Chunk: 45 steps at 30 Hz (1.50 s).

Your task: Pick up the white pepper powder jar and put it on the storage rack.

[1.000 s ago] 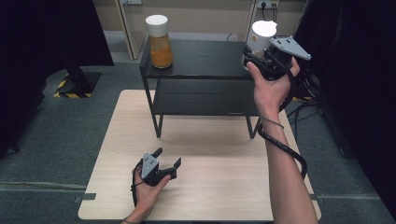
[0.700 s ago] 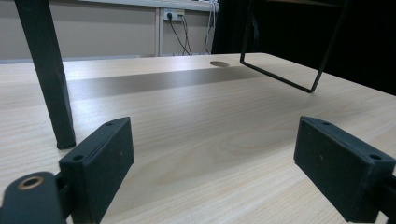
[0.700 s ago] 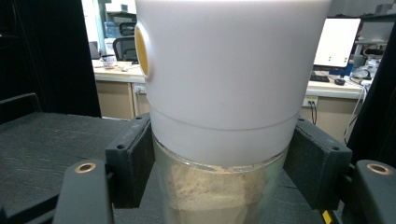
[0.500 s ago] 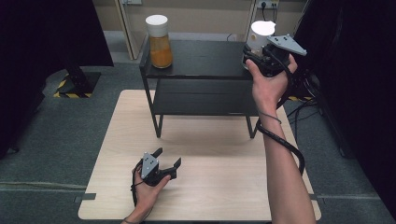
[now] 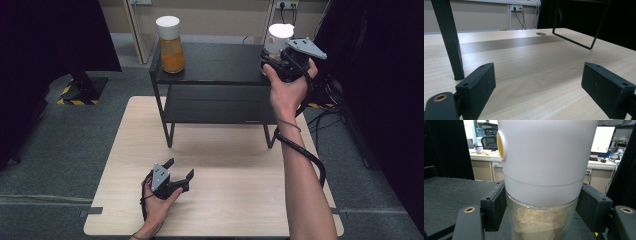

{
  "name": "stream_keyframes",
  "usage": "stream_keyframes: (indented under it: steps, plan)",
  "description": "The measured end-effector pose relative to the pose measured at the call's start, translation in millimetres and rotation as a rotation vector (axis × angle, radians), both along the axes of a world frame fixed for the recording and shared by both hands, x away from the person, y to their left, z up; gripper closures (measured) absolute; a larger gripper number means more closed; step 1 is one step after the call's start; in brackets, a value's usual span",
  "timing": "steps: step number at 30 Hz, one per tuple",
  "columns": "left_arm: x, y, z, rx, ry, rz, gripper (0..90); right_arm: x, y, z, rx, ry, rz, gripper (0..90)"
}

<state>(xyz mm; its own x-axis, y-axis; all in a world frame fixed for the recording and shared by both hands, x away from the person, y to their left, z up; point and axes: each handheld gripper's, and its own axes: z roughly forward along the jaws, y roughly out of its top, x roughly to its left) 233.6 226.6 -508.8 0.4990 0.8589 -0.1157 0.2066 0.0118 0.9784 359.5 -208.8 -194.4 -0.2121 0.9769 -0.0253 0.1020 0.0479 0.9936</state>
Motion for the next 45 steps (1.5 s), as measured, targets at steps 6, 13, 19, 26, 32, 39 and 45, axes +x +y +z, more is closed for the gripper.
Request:
stream_keyframes:
  steps: [6, 13, 19, 26, 32, 39, 45]
  plan:
    - [0.3, 0.1, 0.2, -0.001, 0.002, 0.000, 11.7, 2.8, -0.7, -1.0, 0.009, 0.001, 0.003, 30.5]
    - [0.3, 0.2, 0.1, -0.001, 0.001, -0.001, 11.7, 4.7, 2.0, -4.0, 0.015, -0.007, -0.004, 30.4]
    - [0.2, 0.0, 0.1, 0.000, 0.000, -0.001, 11.7, 5.2, 1.4, -3.6, 0.023, -0.003, -0.004, 30.1]
    - [0.3, 0.4, 0.1, -0.002, 0.002, 0.000, 11.8, 5.4, 2.0, -4.5, 0.031, -0.004, -0.003, 28.2]
    - [0.3, 0.2, 0.1, -0.002, 0.002, -0.001, 11.7, 2.9, -0.9, -4.2, 0.050, -0.009, 0.008, 19.3]
    - [0.2, 0.1, 0.1, 0.000, 0.001, 0.000, 11.7, -5.5, -6.1, -0.6, 0.051, -0.004, 0.032, 11.7]
    - [0.2, -0.1, 0.1, 0.000, 0.001, 0.000, 11.7, -15.4, -12.8, -0.3, 0.056, -0.003, 0.055, 10.1]
